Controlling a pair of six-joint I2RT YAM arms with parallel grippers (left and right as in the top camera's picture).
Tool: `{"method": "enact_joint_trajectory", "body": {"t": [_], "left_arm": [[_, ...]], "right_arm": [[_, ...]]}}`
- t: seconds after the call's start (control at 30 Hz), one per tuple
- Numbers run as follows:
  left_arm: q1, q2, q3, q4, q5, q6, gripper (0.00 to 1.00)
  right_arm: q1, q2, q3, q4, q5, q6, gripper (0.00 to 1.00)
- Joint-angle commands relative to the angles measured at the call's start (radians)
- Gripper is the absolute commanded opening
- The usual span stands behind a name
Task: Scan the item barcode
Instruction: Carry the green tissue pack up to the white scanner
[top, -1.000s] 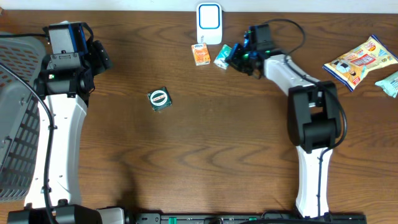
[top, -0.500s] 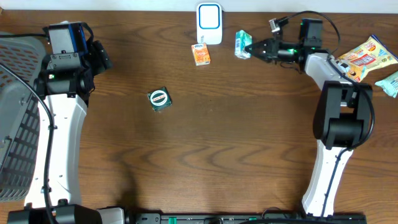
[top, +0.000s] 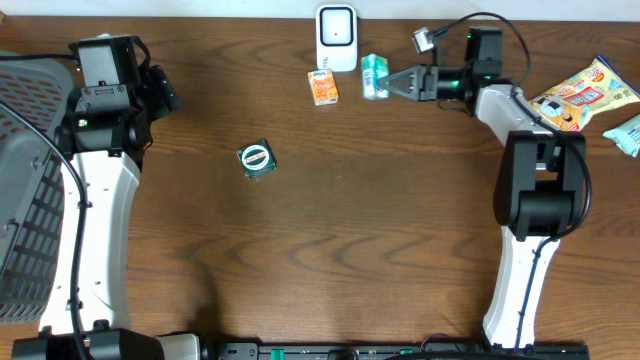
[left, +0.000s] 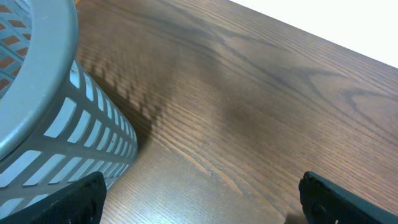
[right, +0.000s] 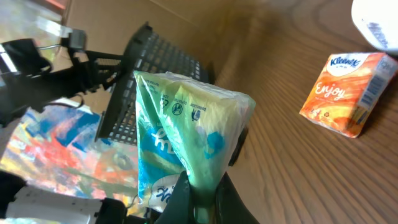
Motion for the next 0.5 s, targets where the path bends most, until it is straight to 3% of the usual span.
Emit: {"method": "enact_joint_trajectory", "body": {"t": [0.0,0.27,0.37,0.47], "left_arm": [[0.004,0.007,0.008,-0.003,-0.010,0.013,0.98],[0.004,0.007,0.008,-0.003,-0.009,0.013,0.98],[0.004,0.007,0.008,-0.003,-0.010,0.013,0.98],[0.004,0.007,0.008,-0.003,-0.010,0.013,0.98]], "right_arm": [[0.035,0.010,-0.005,0.016,0.115,0.066,0.01],[0.122,-0.018,0.020,-0.023,0.397,0.090,0.01],[0.144,-0.051,0.080,-0.169,0.646,0.033,0.01],[0.174,-0.075,0.206,-0.415,1.018,-0.095,0.01]]}}
